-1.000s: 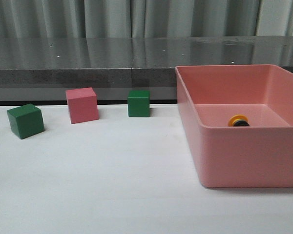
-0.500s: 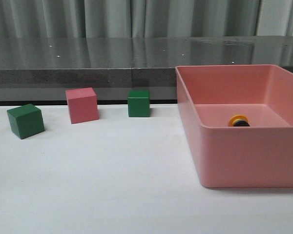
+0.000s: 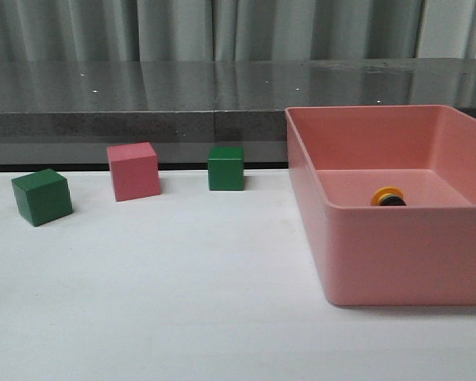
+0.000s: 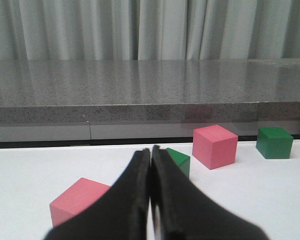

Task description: Place and stand button with both arms

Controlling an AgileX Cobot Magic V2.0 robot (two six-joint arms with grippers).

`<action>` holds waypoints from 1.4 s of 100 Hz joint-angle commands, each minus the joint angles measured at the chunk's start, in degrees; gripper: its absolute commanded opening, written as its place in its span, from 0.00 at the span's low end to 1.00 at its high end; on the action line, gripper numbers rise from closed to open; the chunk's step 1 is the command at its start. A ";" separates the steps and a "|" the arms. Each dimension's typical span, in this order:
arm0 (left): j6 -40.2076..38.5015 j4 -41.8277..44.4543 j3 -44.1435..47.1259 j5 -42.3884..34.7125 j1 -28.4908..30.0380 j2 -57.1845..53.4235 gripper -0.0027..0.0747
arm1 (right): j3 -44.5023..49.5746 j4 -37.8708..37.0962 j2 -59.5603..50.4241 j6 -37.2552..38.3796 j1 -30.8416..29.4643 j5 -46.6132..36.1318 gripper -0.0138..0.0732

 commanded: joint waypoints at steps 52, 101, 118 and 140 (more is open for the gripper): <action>-0.47 -0.04 2.68 -4.39 0.02 -1.69 0.01 | -5.06 0.35 24.98 -4.93 4.49 -5.55 0.90; -0.47 -0.04 2.68 -4.39 0.02 -1.69 0.01 | -5.06 -0.70 40.37 -4.93 4.64 -11.85 0.86; -0.47 -0.04 2.68 -4.39 0.02 -1.69 0.01 | -5.06 -0.70 43.65 -4.93 4.64 -12.22 0.80; -0.47 -0.04 2.68 -4.39 0.02 -1.69 0.01 | -5.87 -0.70 43.48 -4.93 4.64 -10.85 0.28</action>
